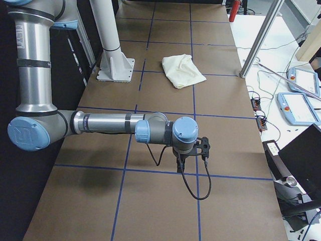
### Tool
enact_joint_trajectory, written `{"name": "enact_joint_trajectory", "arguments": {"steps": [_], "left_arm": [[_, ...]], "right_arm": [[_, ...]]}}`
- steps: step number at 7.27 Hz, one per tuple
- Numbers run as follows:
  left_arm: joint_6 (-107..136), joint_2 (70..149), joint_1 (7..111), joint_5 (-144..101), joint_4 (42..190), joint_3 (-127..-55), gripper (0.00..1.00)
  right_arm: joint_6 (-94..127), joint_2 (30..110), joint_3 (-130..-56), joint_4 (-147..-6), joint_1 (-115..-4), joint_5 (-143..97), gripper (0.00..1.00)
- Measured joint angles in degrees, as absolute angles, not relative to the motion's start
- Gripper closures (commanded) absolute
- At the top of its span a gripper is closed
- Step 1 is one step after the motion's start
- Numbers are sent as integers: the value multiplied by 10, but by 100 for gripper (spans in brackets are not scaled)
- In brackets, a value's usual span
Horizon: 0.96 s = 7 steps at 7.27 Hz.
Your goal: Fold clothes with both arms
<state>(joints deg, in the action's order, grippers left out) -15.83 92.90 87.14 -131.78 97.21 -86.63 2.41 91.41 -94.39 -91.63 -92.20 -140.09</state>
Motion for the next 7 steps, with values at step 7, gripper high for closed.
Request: {"name": "enact_joint_trajectory", "arguments": {"steps": [7], "left_arm": [[-26,926,885,-1321,970,-870,0]], "right_arm": [[69,911,-905,-832,-892,-1355,0]]}}
